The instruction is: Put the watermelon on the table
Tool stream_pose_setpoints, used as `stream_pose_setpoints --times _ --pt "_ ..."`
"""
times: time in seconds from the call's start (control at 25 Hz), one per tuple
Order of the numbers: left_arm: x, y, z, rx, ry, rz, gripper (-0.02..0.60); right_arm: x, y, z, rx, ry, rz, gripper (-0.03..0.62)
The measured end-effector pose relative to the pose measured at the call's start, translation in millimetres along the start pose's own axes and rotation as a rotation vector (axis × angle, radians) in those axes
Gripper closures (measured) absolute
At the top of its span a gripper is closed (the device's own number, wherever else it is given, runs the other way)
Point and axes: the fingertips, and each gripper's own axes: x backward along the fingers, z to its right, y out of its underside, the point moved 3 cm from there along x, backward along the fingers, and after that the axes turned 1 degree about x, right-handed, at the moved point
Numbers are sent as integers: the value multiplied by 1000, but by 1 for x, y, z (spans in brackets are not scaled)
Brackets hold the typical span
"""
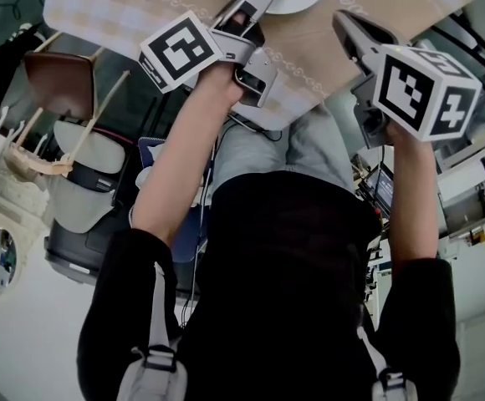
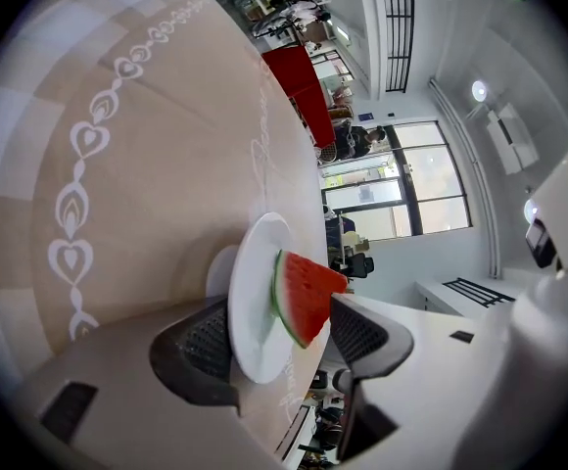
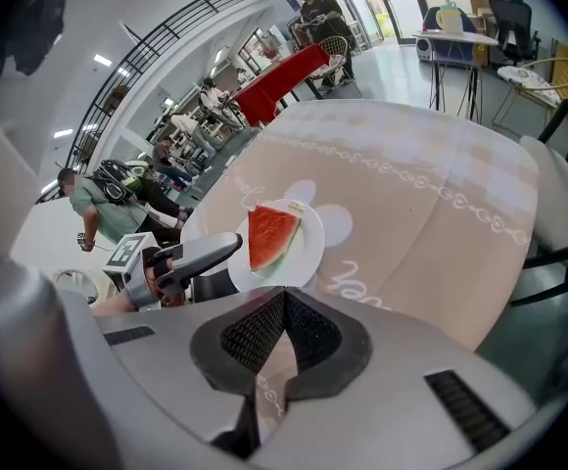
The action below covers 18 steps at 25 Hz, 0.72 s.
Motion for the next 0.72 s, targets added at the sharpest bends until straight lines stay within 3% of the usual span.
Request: stream_pose_setpoints --times 0.24,0.44,0.72 --pt "-9 -7 -4 -13 -6 -12 285 -11 -10 5 15 2 -11 583" --pt "9 15 19 -65 1 -31 285 15 0 -5 30 12 11 583" --pt "31 26 44 -76 24 -27 285 39 -4 -15 58 15 33 582"
